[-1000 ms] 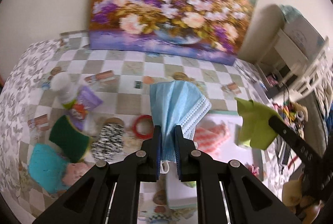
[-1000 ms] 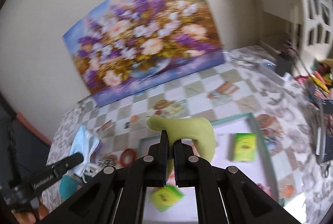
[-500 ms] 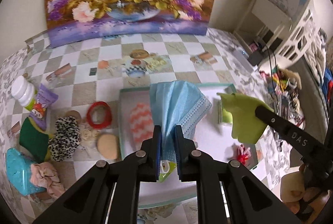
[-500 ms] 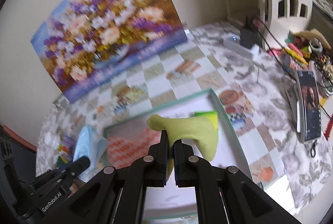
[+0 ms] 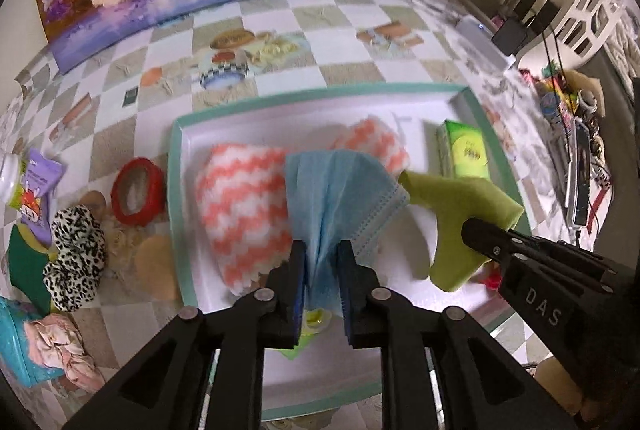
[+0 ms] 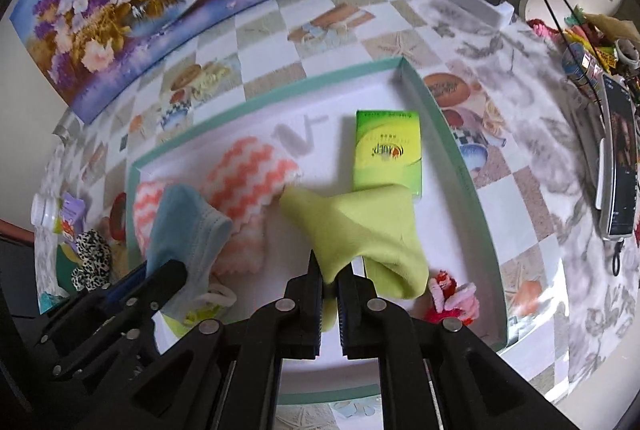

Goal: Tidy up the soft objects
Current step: 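Open both tools to drop the mask and cloth into the tray, then move both tools back toward the pile of soft items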

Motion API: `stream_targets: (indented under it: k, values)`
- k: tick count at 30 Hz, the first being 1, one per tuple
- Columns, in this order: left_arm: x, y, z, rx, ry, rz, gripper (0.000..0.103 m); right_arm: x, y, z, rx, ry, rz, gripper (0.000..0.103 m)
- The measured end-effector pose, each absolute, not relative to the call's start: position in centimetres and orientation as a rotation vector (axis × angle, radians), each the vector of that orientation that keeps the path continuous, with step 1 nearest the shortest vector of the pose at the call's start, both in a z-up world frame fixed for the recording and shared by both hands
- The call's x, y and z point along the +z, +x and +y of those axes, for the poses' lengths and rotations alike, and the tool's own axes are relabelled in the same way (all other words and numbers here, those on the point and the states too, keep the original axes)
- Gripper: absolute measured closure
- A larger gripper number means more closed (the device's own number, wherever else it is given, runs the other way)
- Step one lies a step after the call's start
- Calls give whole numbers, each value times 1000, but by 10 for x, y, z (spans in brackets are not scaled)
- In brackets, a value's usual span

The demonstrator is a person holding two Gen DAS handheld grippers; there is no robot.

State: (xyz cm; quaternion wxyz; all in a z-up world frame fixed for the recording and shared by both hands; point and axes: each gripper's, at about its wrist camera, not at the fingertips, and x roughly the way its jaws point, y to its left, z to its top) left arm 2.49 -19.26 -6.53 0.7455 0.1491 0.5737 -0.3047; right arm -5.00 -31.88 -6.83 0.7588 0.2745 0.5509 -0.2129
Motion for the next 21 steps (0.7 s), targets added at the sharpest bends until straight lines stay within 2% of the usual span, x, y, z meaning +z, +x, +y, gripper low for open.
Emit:
stream_targets:
  k: [2,4,7,8,9,11,12,15,16,21]
  values:
    - [-65,24,-193,-662,331,1260,81,-66,-50,-319,-462,597,1195,94]
    - [-62,25,-191,-657,325,1251,65,-64,-49,-319,-464,593,1194,94]
    - [-52,31,-183,-633,288,1238,48,-61,-50,-318,-473,586,1185,71]
    - [-49,33,-180,-625,276,1238,46,-60,-50,-318,-476,584,1181,59]
    - [-47,36,-178,-618,265,1240,45,-58,-49,-318,-481,580,1176,54]
    - [-44,41,-171,-596,246,1247,45,-56,-49,-317,-482,575,1171,52]
    - [-44,43,-168,-581,239,1251,43,-55,-49,-316,-482,573,1171,47]
    - [-43,51,-157,-525,218,1259,26,-56,-47,-313,-482,556,1178,38]
    - [-43,54,-153,-510,209,1258,25,-56,-47,-312,-480,551,1179,37]
    - [-42,68,-130,-438,139,1267,18,-54,-47,-310,-496,526,1163,6]
